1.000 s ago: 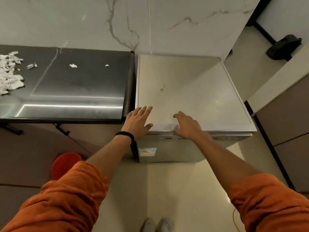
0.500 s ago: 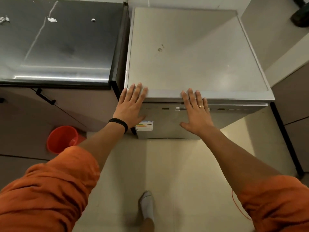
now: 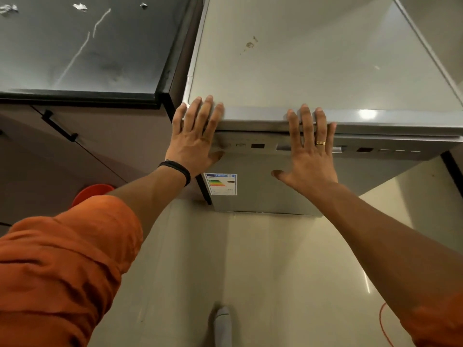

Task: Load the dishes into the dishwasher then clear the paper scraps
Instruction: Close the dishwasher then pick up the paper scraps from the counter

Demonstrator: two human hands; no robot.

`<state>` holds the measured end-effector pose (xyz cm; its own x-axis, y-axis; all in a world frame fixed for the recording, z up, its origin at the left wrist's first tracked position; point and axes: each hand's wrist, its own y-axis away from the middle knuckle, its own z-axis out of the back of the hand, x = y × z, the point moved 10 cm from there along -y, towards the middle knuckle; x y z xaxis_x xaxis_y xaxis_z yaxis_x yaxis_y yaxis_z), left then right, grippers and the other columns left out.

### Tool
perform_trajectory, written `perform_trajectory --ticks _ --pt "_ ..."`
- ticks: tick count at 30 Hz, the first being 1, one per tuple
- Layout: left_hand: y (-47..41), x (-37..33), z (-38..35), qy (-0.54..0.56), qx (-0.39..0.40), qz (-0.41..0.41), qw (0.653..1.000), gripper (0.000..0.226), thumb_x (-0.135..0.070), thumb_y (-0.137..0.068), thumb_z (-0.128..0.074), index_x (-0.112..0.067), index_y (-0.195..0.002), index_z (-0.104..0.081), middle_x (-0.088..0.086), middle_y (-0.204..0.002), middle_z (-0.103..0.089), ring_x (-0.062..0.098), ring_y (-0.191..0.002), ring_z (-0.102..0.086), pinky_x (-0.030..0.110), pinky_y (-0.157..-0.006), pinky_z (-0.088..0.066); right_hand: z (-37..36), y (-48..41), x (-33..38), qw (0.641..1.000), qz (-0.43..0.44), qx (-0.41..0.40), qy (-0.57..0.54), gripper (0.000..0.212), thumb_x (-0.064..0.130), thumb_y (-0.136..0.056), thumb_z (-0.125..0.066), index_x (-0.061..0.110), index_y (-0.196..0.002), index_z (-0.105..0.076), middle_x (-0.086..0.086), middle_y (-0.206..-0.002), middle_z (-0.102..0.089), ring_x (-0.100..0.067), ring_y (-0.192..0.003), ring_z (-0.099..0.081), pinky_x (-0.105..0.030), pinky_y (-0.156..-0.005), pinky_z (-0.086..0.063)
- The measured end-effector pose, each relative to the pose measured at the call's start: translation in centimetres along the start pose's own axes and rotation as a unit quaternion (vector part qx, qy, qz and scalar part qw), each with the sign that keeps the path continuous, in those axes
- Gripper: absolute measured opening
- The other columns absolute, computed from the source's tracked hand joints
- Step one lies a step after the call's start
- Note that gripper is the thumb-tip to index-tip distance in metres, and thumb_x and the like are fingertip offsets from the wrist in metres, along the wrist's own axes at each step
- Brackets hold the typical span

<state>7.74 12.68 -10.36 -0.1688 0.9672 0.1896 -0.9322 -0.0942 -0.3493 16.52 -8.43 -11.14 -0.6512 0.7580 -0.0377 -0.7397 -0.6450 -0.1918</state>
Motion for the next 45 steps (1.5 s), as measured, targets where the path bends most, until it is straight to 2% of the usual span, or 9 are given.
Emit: perform_trajectory --ticks 5,10,17,22,27,32,45 --pt "0.1 0.3 0.4 -0.012 0.016 -0.039 0.999 0.106 -0.045 -0.083 -0.071 -0.016 -0.16 -0.005 0.013 -0.165 -0.016 0.035 -0.151 -0.015 0.055 -0.122 -0.013 0.1 -0.1 -0.2 1.0 0.0 -0.014 0.006 0.143 0.065 -0.066 -0.082 0.016 -0.159 0.015 -0.018 -0.167 0.012 -0.044 -0.152 0.015 -0.063 -0.122 0.0" --pt "0.0 0.1 0.6 -0.017 0.012 -0.041 0.999 0.102 -0.036 -0.086 -0.07 -0.016 -0.16 -0.004 0.013 -0.164 -0.016 0.035 -0.151 -0.016 0.054 -0.123 -0.012 0.3 0.1 -0.1 1.0 0.002 -0.013 0.013 0.142 0.065 -0.066 -0.082 0.016 -0.16 0.014 -0.019 -0.167 0.009 -0.044 -0.152 0.013 -0.064 -0.122 -0.001" --pt "-0.1 0.2 0.9 0.045 -0.016 0.001 0.999 0.099 -0.023 -0.08 -0.076 -0.022 -0.158 -0.016 0.012 -0.16 -0.024 0.035 -0.149 -0.018 0.051 -0.123 -0.009 0.2 0.0 0.1 0.999 -0.004 -0.032 0.013 0.14 0.064 -0.067 -0.081 0.015 -0.16 0.012 -0.019 -0.167 0.005 -0.045 -0.152 0.01 -0.065 -0.121 -0.003" --pt "-0.3 0.4 1.4 0.064 -0.023 0.014 0.998 0.098 -0.018 -0.075 -0.079 -0.025 -0.154 -0.023 0.011 -0.156 -0.03 0.035 -0.144 -0.023 0.049 -0.119 -0.013 0.4 -0.1 0.2 0.999 -0.005 -0.041 0.016 0.137 0.064 -0.067 -0.081 0.014 -0.16 0.006 -0.019 -0.167 0.002 -0.045 -0.152 0.008 -0.066 -0.12 -0.005" --pt "-0.3 0.3 0.6 0.066 -0.012 -0.018 0.998 0.102 -0.029 -0.077 -0.076 -0.021 -0.158 -0.015 0.013 -0.159 -0.024 0.037 -0.147 -0.018 0.053 -0.122 -0.008 0.3 0.0 0.0 0.999 -0.008 -0.035 0.021 0.139 0.063 -0.065 -0.083 0.015 -0.16 0.006 -0.018 -0.167 0.002 -0.045 -0.152 0.009 -0.066 -0.12 -0.005" --pt "-0.3 0.3 0.6 0.057 -0.005 -0.025 0.998 0.117 -0.046 -0.066 -0.079 -0.02 -0.158 -0.013 0.014 -0.158 -0.024 0.038 -0.146 -0.019 0.055 -0.121 -0.01 0.2 -0.1 0.1 0.999 -0.011 -0.036 0.023 0.14 0.061 -0.064 -0.085 0.015 -0.16 0.005 -0.018 -0.167 0.002 -0.045 -0.152 0.009 -0.066 -0.12 -0.005" --pt "-0.4 0.0 0.9 0.051 -0.025 -0.024 0.998 0.115 -0.049 -0.066 -0.079 -0.018 -0.157 -0.016 0.015 -0.157 -0.026 0.038 -0.145 -0.02 0.054 -0.121 -0.01 0.5 -0.1 0.1 0.999 -0.015 -0.021 0.031 0.14 0.062 -0.064 -0.084 0.015 -0.16 0.005 -0.019 -0.167 0.003 -0.044 -0.152 0.009 -0.065 -0.121 -0.004"
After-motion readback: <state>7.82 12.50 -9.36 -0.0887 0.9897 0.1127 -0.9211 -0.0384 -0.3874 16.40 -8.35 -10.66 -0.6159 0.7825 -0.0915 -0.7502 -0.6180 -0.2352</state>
